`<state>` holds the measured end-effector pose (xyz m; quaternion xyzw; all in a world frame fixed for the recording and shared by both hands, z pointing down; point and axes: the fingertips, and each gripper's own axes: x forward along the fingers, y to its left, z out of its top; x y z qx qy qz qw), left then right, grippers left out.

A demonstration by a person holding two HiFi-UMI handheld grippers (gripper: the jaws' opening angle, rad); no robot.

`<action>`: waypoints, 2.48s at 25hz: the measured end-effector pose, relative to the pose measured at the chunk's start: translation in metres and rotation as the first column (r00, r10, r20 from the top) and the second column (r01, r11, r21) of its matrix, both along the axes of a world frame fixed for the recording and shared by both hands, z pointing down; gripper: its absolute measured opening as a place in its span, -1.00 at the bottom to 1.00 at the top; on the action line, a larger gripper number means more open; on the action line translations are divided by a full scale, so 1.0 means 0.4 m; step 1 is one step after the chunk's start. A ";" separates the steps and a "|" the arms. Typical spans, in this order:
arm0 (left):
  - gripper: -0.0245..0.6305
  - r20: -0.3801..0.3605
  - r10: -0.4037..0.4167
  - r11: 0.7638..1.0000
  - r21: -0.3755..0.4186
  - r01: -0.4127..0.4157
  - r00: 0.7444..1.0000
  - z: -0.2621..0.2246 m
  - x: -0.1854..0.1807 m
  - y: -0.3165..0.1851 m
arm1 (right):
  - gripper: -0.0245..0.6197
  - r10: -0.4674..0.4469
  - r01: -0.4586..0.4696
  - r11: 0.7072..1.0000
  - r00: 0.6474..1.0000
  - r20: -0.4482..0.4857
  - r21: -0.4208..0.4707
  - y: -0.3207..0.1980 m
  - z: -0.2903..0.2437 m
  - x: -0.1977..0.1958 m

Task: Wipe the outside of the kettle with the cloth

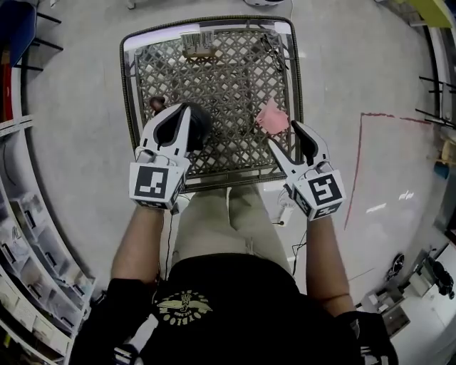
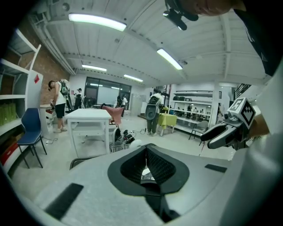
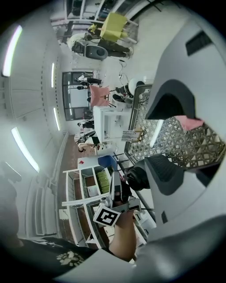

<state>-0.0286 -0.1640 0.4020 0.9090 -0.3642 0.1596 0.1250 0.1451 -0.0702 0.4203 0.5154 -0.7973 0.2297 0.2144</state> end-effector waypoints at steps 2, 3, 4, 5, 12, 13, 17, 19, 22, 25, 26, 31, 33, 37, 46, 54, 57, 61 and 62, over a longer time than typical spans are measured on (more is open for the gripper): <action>-0.90 0.000 0.004 1.000 -0.002 -0.004 1.000 0.003 0.001 0.003 | -0.20 0.004 -0.004 1.000 1.000 0.020 0.006 0.002 0.023 0.020; -0.90 -0.008 0.002 1.000 -0.009 -0.002 1.000 0.002 0.003 0.002 | -0.20 0.002 -0.002 1.000 1.000 0.016 0.009 0.002 0.037 0.029; -0.90 -0.016 -0.004 1.000 -0.015 0.004 1.000 0.000 0.002 0.000 | -0.20 -0.005 0.005 1.000 1.000 0.008 0.009 0.000 0.053 0.034; -0.90 -0.016 -0.010 1.000 -0.017 0.010 1.000 -0.001 -0.002 -0.002 | -0.20 -0.013 0.013 1.000 1.000 0.001 0.005 -0.003 0.071 0.037; -0.90 0.036 -0.007 1.000 0.026 0.006 0.999 -0.004 0.004 -0.003 | -0.20 -0.051 0.050 0.998 0.999 -0.021 -0.031 -0.008 0.188 0.057; -0.91 0.042 -0.002 1.000 0.027 0.001 0.999 -0.001 0.008 -0.003 | -0.19 -0.056 0.055 0.998 0.998 -0.024 -0.039 -0.005 0.209 0.061; -0.91 0.071 0.018 1.000 0.024 -0.019 0.997 0.006 0.012 0.009 | -0.18 -0.068 0.064 0.994 0.997 -0.042 -0.084 0.013 0.296 0.070; -0.90 0.086 0.023 1.000 0.019 -0.025 0.996 0.007 0.016 0.010 | -0.17 -0.076 0.069 0.993 0.995 -0.065 -0.100 0.014 0.334 0.079; -0.91 0.113 0.035 0.999 0.005 -0.036 0.993 0.010 0.021 0.007 | -0.16 -0.085 0.075 0.988 0.994 -0.071 -0.137 0.018 0.394 0.091; -0.91 0.116 0.034 0.999 0.000 -0.034 0.993 0.013 0.024 -0.004 | -0.15 -0.098 0.082 0.984 0.990 -0.097 -0.157 0.001 0.451 0.108; -0.91 0.116 0.036 0.999 0.004 -0.037 0.993 0.016 0.025 -0.007 | -0.15 -0.101 0.083 0.984 0.989 -0.111 -0.158 -0.009 0.468 0.113; -0.91 0.136 0.048 0.999 -0.022 -0.045 0.990 0.027 0.023 0.004 | -0.15 -0.117 0.081 0.976 0.978 -0.173 -0.203 -0.009 0.548 0.118; -0.91 0.130 0.051 0.998 -0.037 -0.046 0.990 0.025 0.019 0.005 | -0.15 -0.122 0.075 0.972 0.971 -0.204 -0.224 -0.004 0.572 0.122; -0.91 0.175 0.087 0.996 -0.041 -0.081 0.981 0.028 0.032 0.005 | -0.16 -0.105 0.049 0.974 0.963 -0.249 -0.223 -0.017 0.597 0.128; -0.91 0.221 0.110 0.994 -0.035 -0.104 0.969 0.047 0.040 0.016 | -0.73 -0.043 -0.001 0.966 0.985 -0.165 -0.259 -0.008 0.626 0.086; -0.91 0.267 0.134 0.991 -0.032 -0.130 0.954 0.042 0.074 0.031 | -0.79 -0.062 0.031 0.970 0.990 -0.123 -0.241 -0.048 0.564 0.060; -0.91 0.265 0.124 0.992 -0.033 -0.120 0.956 0.050 0.050 0.025 | -0.79 -0.069 0.054 0.979 0.995 -0.073 -0.196 -0.091 0.517 -0.008; -0.91 0.315 0.106 0.994 -0.028 -0.102 0.943 0.063 0.045 0.027 | -0.79 -0.101 0.100 0.988 0.995 -0.002 -0.119 -0.144 0.435 -0.091; -0.91 0.325 0.107 0.994 -0.031 -0.103 0.939 0.068 0.047 0.030 | -0.79 -0.114 0.115 0.988 0.993 0.013 -0.106 -0.153 0.418 -0.112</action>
